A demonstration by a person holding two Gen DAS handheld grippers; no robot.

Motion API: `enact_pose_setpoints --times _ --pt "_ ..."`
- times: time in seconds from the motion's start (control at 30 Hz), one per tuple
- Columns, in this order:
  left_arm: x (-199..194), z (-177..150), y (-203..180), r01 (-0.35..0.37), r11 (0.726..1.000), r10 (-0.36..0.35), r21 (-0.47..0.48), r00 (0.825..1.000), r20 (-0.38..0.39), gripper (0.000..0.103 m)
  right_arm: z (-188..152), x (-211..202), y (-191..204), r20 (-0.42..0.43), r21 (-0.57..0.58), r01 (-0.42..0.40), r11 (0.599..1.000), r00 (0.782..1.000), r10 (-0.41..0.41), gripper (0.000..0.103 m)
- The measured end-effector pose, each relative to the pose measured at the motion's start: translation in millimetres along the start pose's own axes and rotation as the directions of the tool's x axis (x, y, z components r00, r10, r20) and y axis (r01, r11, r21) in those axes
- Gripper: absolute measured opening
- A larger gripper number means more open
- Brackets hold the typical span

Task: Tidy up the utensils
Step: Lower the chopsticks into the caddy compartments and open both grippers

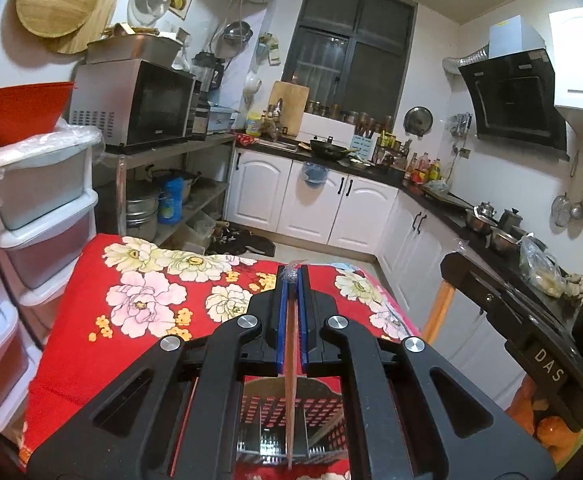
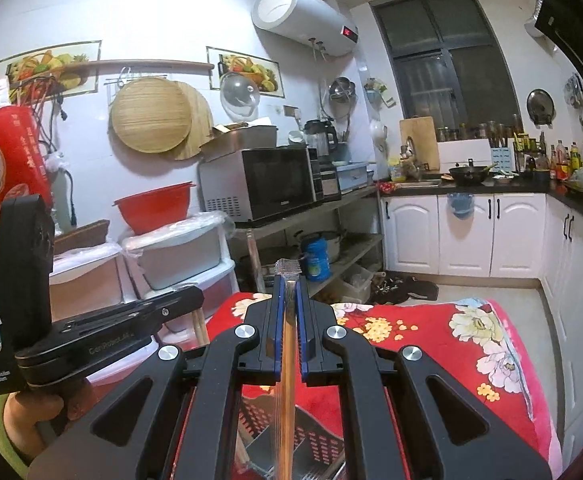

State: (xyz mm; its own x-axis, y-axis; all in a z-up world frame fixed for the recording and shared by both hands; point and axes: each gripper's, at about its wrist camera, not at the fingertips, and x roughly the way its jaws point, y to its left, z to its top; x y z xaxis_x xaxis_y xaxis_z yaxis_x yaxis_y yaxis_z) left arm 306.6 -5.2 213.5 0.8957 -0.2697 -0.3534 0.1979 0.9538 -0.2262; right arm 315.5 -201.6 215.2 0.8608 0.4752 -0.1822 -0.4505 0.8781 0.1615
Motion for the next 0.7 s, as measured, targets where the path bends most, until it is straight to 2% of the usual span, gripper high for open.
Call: enact_pose_setpoints --times 0.3,0.7 --pt "28 -9 3 0.002 1.000 -0.002 -0.004 1.000 -0.006 0.001 -13 18 -13 0.020 -0.005 0.042 0.999 0.999 -0.042 0.006" --pt "54 -36 12 -0.001 1.000 0.001 0.000 0.999 -0.043 0.001 -45 47 -24 -0.041 0.010 0.039 0.999 0.998 -0.039 0.006"
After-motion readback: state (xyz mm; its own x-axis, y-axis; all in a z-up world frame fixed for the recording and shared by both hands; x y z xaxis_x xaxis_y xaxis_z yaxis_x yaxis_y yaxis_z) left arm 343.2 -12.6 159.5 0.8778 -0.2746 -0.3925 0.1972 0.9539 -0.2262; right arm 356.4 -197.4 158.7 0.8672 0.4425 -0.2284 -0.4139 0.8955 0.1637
